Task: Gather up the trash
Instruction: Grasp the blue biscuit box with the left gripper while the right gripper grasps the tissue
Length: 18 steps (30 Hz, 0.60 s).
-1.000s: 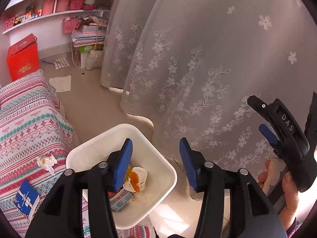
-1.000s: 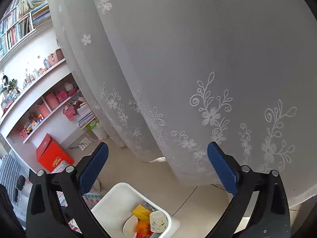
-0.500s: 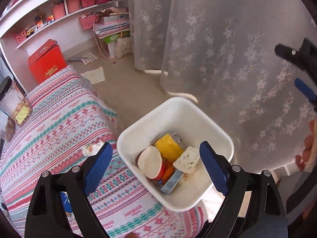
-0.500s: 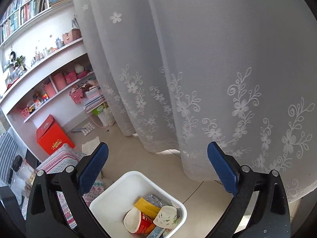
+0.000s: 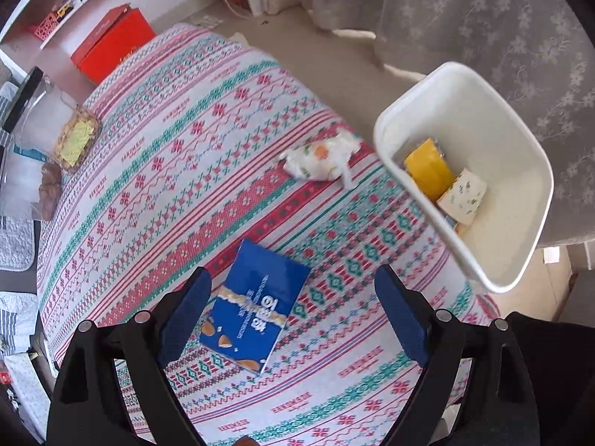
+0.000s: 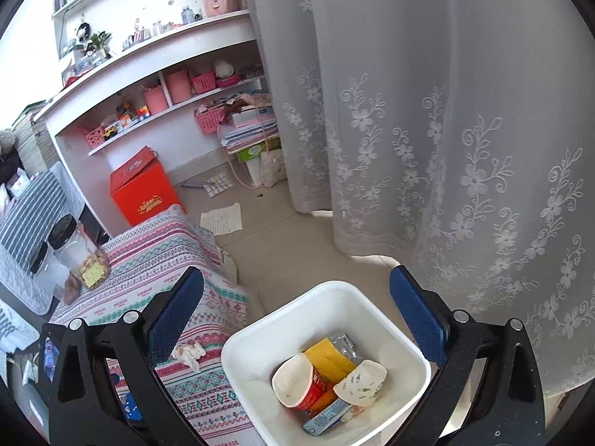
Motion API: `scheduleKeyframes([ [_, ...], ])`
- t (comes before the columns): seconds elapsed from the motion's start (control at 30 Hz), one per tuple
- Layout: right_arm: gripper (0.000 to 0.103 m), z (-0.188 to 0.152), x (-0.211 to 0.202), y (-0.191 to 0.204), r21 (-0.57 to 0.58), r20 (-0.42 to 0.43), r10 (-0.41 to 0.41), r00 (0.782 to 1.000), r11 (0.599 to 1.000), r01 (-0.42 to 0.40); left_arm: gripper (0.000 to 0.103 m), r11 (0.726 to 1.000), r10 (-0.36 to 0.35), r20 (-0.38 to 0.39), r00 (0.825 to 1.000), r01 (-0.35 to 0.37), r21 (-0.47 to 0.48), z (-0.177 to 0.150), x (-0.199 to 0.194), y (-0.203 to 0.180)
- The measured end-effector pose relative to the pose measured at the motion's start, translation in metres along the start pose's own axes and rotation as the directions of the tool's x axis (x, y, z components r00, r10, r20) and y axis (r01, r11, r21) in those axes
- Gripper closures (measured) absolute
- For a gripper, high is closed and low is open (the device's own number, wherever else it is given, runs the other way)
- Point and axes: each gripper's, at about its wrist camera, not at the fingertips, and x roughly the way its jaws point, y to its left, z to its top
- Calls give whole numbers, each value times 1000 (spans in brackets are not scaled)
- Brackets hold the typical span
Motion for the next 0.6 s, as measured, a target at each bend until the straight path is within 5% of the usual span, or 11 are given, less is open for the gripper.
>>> scheduleKeyframes([
  [0.4,7,-9,27,53,-109,-110,43,993,993,-55,17,999,-34,-138,990,33,-10,-25,52,35],
  [0.6,7,-23,59,74,-196,-244,31,969,977,-81,44,998,-58,-108,993,55,-29,-43,46,58],
])
